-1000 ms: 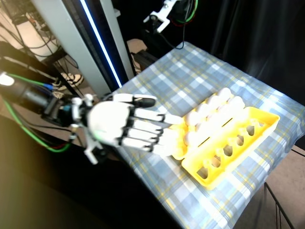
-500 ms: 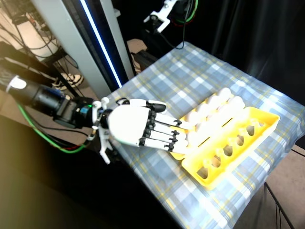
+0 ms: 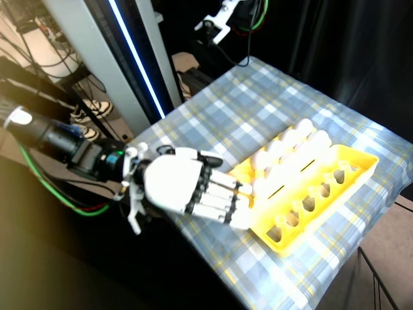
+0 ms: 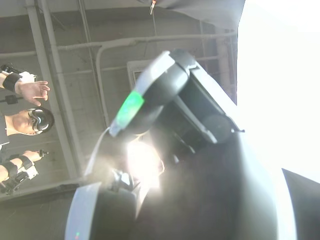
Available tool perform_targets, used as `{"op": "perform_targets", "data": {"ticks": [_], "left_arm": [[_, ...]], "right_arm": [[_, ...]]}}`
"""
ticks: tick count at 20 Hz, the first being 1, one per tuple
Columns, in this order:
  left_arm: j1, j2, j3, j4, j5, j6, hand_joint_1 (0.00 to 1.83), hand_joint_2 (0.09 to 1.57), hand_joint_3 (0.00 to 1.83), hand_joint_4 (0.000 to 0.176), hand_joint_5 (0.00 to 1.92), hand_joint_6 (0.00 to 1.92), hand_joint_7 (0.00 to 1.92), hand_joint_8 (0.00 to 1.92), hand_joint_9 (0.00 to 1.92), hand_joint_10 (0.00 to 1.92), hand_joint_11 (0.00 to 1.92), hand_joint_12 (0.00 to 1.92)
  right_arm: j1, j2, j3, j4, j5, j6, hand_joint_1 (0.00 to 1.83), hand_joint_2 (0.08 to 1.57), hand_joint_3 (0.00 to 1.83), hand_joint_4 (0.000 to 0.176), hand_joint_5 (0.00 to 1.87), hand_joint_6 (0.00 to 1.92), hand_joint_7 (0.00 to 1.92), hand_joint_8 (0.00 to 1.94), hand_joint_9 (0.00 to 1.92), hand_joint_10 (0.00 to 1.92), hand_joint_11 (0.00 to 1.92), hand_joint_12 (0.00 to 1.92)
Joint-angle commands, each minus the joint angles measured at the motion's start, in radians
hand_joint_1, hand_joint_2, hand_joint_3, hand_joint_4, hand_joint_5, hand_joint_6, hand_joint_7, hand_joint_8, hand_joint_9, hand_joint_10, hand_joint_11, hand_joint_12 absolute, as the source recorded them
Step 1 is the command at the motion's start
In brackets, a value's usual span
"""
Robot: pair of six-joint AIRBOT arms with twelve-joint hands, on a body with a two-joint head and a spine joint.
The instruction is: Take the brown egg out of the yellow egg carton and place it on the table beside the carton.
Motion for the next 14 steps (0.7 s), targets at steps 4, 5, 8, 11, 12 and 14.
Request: {"op": "perform_targets", "data": {"ticks": [4,5,8,11,12,14], "left_arm": [[-0.018,-0.006,-0.006,0.022,-0.075,-0.011,0.38,1.39,0.0,0.0,0.8,1.92,1.23,1.92,1.31,1.92,1.18,1.92],[-0.018,-0.006,-0.006,0.022,-0.075,-0.011,0.39,1.39,0.0,0.0,0.81,1.92,1.25,1.92,1.32,1.92,1.18,1.92],[-0.018,-0.006,-0.006,0.022,-0.075,-0.011,0.38,1.39,0.0,0.0,0.82,1.92,1.25,1.92,1.33,1.92,1.16,1.92],[-0.018,-0.006,-0.006,0.022,-0.075,-0.011,0.37,1.39,0.0,0.0,0.85,1.92,1.28,1.92,1.35,1.92,1.17,1.92],[-0.018,-0.006,-0.006,0.022,-0.075,-0.011,0.37,1.39,0.0,0.0,0.86,1.92,1.29,1.92,1.38,1.92,1.22,1.92],[-0.018,-0.006,-0.006,0.022,-0.075,-0.011,0.33,1.39,0.0,0.0,0.85,1.92,1.29,1.92,1.38,1.92,1.22,1.92]], "right_arm": [[0.014,-0.013,0.008,-0.01,0.106,0.003,0.44,1.16,0.0,0.01,0.6,0.0,0.62,0.01,0.38,0.01,0.04,0.01],[0.014,-0.014,0.008,-0.01,0.106,0.003,0.43,1.17,0.0,0.014,0.61,0.0,0.64,0.01,0.4,0.01,0.04,0.01],[0.014,-0.014,0.007,-0.01,0.106,0.005,0.44,1.22,0.01,0.0,0.65,0.01,0.7,0.01,0.46,0.01,0.06,0.01],[0.015,-0.014,0.007,-0.01,0.107,0.006,0.54,1.26,0.0,0.009,0.78,0.02,0.81,0.01,0.52,0.01,0.07,0.01],[0.015,-0.014,0.006,-0.01,0.108,0.006,0.81,1.25,0.0,0.143,0.74,1.08,0.89,0.01,0.56,0.0,0.08,0.0],[0.016,-0.011,0.003,-0.01,0.117,0.006,0.86,1.26,0.01,0.175,0.69,1.39,0.93,0.01,0.59,0.01,0.09,0.0]]}}
